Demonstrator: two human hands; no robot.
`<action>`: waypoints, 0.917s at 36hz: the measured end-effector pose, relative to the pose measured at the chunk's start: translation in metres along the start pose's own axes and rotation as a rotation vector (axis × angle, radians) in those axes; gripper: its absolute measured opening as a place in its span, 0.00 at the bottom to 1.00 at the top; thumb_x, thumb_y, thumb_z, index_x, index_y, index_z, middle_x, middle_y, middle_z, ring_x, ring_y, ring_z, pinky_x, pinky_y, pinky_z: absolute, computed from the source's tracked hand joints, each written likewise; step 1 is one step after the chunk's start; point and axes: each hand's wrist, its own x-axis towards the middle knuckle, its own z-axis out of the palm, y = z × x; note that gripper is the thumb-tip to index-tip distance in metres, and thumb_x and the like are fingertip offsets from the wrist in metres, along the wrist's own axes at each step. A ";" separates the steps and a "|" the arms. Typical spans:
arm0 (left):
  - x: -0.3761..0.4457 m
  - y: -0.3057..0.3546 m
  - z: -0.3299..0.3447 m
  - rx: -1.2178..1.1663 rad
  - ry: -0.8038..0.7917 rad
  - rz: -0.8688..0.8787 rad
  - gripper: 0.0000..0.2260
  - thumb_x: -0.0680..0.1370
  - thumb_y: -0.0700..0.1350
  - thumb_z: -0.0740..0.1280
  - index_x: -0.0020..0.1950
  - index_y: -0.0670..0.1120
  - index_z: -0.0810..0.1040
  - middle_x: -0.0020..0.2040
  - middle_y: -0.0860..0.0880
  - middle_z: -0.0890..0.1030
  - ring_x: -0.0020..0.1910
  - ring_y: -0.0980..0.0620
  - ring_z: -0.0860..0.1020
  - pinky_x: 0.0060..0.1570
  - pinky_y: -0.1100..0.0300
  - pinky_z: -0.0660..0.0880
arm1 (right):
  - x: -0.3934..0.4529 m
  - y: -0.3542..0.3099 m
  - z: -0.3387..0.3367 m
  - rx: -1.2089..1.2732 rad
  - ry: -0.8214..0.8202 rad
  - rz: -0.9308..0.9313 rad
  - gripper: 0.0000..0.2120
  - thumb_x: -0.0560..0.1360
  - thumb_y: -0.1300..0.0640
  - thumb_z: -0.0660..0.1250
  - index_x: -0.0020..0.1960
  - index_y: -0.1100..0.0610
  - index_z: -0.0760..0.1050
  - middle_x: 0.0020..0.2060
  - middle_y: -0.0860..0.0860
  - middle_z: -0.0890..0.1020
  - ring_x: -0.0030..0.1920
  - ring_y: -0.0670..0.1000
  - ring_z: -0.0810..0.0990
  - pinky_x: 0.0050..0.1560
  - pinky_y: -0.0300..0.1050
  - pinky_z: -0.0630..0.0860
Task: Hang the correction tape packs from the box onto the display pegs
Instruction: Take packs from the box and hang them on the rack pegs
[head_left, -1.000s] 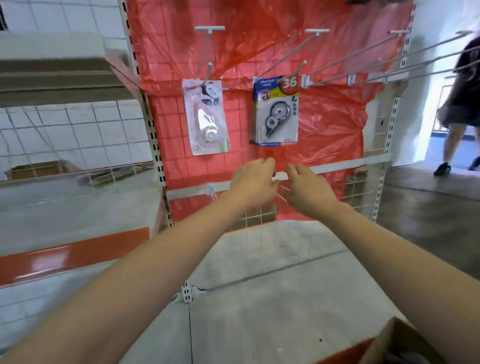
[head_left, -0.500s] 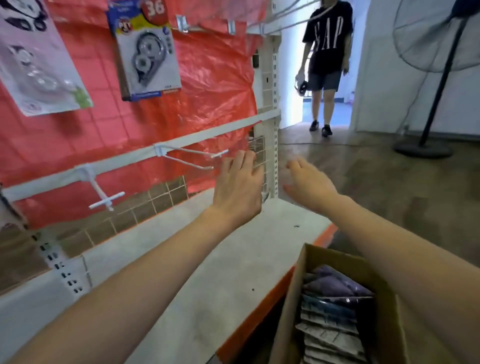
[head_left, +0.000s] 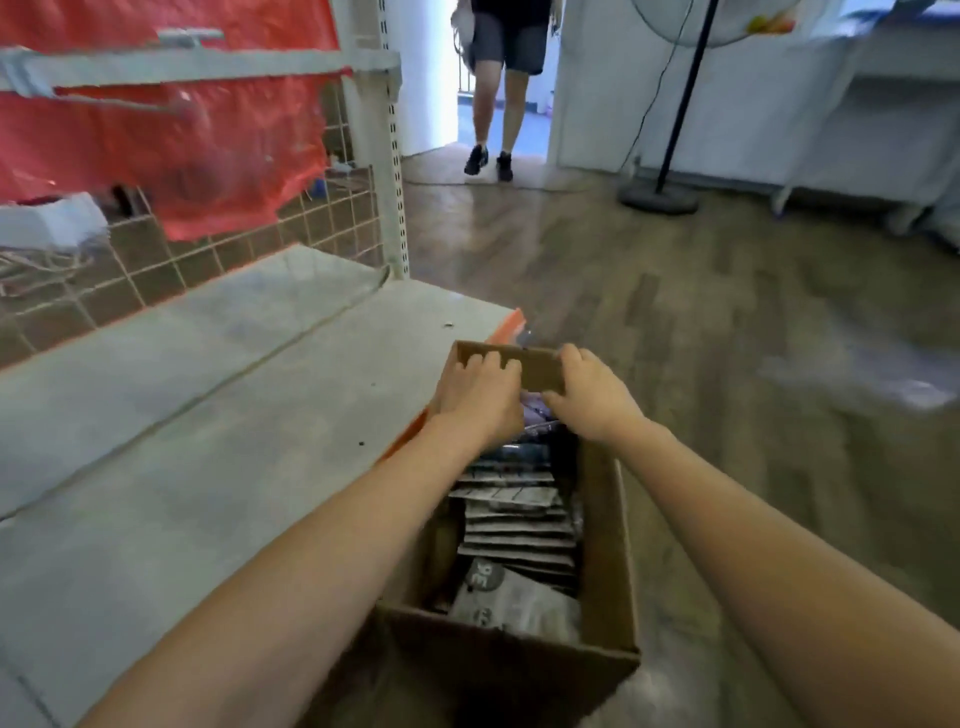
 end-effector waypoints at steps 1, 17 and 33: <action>-0.004 0.004 0.013 0.044 -0.036 0.034 0.17 0.77 0.50 0.64 0.64 0.46 0.70 0.62 0.43 0.73 0.62 0.43 0.71 0.57 0.52 0.69 | -0.007 0.006 0.011 0.008 -0.040 0.000 0.20 0.77 0.59 0.64 0.66 0.63 0.65 0.63 0.60 0.71 0.62 0.60 0.73 0.56 0.48 0.69; -0.029 -0.039 0.066 0.093 -0.441 0.111 0.12 0.78 0.48 0.66 0.60 0.48 0.74 0.56 0.46 0.77 0.53 0.47 0.78 0.51 0.55 0.77 | -0.015 0.043 0.049 -0.290 -0.412 -0.123 0.13 0.78 0.58 0.63 0.61 0.56 0.74 0.55 0.55 0.78 0.54 0.55 0.77 0.55 0.49 0.76; 0.026 -0.009 0.169 0.041 -0.534 0.160 0.15 0.79 0.45 0.63 0.64 0.44 0.74 0.64 0.43 0.75 0.61 0.44 0.75 0.55 0.52 0.75 | 0.011 0.080 0.074 -0.305 -0.173 -0.111 0.11 0.79 0.61 0.59 0.59 0.56 0.75 0.58 0.52 0.77 0.56 0.54 0.77 0.51 0.48 0.74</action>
